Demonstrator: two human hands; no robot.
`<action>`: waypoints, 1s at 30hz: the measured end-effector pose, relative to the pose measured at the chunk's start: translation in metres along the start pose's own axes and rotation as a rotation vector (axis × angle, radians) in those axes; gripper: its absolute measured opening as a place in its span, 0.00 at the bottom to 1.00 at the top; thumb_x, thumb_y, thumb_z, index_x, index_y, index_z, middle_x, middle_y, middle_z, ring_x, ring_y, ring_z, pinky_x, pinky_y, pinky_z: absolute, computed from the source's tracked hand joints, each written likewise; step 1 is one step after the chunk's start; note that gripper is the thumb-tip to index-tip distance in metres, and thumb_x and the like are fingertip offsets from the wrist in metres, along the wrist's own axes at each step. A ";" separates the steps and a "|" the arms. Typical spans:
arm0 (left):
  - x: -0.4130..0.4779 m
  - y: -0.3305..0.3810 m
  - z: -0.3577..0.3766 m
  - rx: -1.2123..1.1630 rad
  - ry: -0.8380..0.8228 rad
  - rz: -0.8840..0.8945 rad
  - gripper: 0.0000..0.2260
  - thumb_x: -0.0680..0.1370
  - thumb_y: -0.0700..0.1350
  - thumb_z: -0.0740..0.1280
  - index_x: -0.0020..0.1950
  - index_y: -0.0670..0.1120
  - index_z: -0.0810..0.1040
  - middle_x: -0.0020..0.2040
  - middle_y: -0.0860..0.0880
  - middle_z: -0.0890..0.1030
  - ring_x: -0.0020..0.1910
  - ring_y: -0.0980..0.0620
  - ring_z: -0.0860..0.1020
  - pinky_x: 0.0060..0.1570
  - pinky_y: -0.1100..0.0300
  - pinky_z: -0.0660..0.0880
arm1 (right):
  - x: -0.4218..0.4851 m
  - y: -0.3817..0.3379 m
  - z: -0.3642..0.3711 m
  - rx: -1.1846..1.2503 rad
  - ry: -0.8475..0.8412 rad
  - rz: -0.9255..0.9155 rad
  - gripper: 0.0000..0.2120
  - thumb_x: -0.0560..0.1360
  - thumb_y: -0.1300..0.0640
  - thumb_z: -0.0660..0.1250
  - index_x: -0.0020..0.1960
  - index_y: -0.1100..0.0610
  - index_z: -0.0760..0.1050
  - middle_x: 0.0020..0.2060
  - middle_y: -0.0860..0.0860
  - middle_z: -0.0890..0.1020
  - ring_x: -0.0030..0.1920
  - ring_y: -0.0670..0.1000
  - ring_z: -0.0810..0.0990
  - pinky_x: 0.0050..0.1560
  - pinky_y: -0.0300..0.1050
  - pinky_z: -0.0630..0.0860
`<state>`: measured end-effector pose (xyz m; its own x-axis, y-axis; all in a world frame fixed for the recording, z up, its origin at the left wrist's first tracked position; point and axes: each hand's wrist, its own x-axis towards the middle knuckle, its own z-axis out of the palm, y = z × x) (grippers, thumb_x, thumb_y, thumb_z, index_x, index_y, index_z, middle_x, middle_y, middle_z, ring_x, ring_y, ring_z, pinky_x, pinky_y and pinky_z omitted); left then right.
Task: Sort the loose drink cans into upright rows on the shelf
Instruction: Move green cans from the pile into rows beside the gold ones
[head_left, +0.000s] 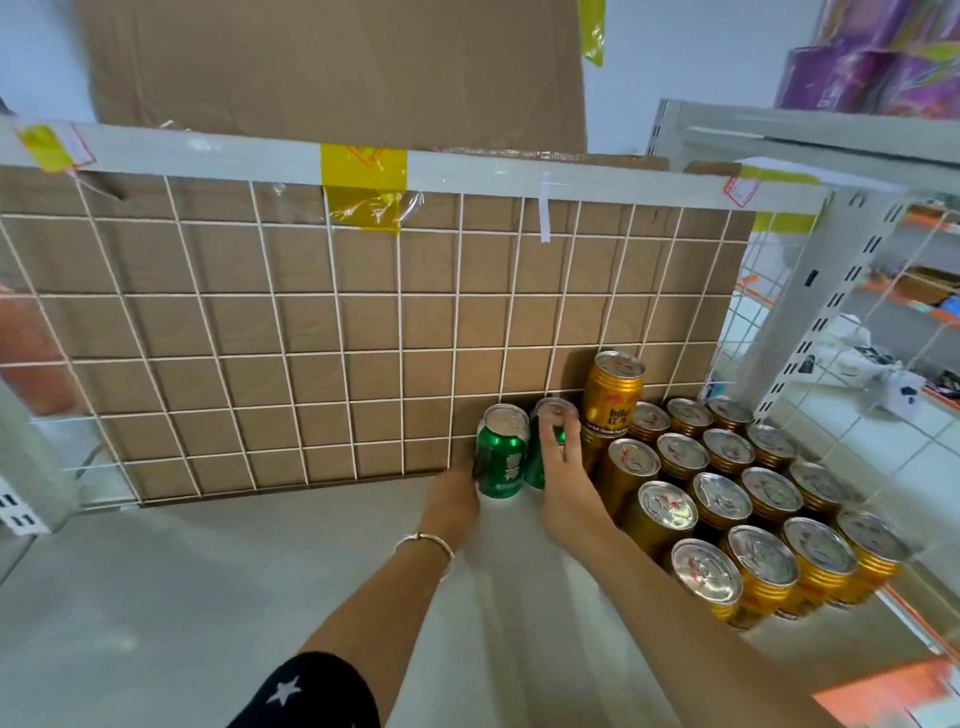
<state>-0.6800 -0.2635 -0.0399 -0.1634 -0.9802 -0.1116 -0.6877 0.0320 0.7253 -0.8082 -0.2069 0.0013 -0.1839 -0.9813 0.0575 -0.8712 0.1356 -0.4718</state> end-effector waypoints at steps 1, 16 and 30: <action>-0.002 0.004 0.002 0.017 -0.003 0.008 0.15 0.81 0.41 0.55 0.66 0.40 0.69 0.63 0.38 0.75 0.61 0.39 0.74 0.62 0.51 0.70 | -0.009 -0.004 0.005 -0.002 -0.007 -0.004 0.46 0.74 0.71 0.62 0.77 0.47 0.36 0.75 0.50 0.30 0.72 0.56 0.65 0.56 0.39 0.74; -0.091 -0.057 -0.013 0.164 -0.130 0.530 0.14 0.79 0.40 0.58 0.63 0.41 0.75 0.63 0.43 0.76 0.64 0.47 0.71 0.72 0.62 0.58 | -0.092 -0.034 0.086 -0.187 -0.102 0.057 0.27 0.79 0.54 0.49 0.76 0.59 0.54 0.77 0.56 0.54 0.77 0.52 0.51 0.73 0.40 0.39; -0.198 -0.100 -0.082 0.480 -0.271 0.439 0.16 0.75 0.48 0.62 0.57 0.40 0.78 0.58 0.38 0.78 0.59 0.41 0.75 0.58 0.54 0.69 | -0.176 -0.105 0.093 -0.272 -0.344 0.084 0.19 0.75 0.55 0.58 0.65 0.48 0.69 0.71 0.49 0.66 0.74 0.48 0.59 0.72 0.66 0.40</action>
<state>-0.5207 -0.0882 -0.0350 -0.6246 -0.7761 -0.0875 -0.7439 0.5571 0.3692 -0.6421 -0.0609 -0.0413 -0.1373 -0.9474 -0.2891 -0.9561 0.2030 -0.2111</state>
